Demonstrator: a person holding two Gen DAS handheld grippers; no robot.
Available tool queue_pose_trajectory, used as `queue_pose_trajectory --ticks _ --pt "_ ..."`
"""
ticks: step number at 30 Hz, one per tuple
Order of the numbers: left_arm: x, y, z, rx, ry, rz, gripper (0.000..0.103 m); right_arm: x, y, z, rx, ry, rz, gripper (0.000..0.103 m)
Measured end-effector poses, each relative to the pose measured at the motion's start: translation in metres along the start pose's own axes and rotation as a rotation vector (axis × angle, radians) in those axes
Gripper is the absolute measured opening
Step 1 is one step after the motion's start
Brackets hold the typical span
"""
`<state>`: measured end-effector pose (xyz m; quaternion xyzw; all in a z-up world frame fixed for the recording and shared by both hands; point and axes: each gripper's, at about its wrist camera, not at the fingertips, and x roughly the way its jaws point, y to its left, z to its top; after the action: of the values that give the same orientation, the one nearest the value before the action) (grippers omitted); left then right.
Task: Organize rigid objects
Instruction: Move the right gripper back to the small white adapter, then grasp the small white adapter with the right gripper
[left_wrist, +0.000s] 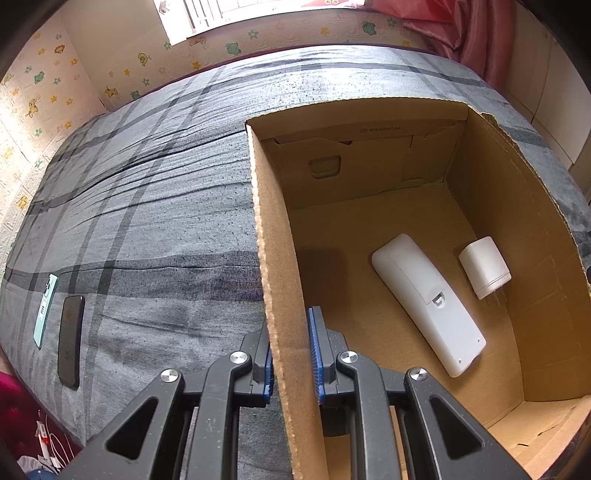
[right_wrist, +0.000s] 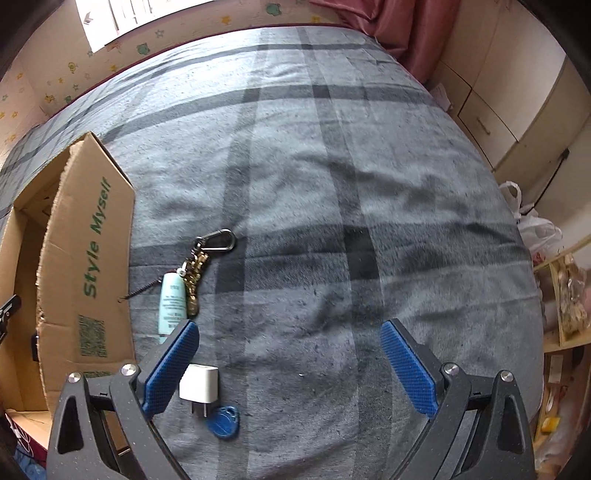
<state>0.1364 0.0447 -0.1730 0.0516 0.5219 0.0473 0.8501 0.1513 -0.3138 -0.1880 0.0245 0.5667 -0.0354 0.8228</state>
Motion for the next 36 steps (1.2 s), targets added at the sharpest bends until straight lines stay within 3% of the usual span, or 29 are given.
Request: queue_pose_trajectory --ticks 10,19,29,34,36 --pt "-0.003 -0.004 0.000 0.004 -0.001 0.008 0.017 0.004 0.007 -0.009 -0.005 0.026 0.065 0.099" --pt "-0.003 -0.006 0.001 0.007 0.000 0.014 0.017 0.017 0.037 -0.021 -0.085 0.074 0.106 0.089" --pt "-0.004 -0.008 0.000 0.009 -0.002 0.019 0.017 0.035 0.061 -0.034 -0.143 0.128 0.107 0.084" --pt "-0.004 -0.009 0.000 0.009 -0.001 0.019 0.017 0.044 0.068 -0.038 -0.150 0.156 0.110 0.074" --pt "-0.004 -0.009 0.001 0.009 -0.002 0.020 0.017 0.046 0.069 -0.040 -0.150 0.165 0.116 0.065"
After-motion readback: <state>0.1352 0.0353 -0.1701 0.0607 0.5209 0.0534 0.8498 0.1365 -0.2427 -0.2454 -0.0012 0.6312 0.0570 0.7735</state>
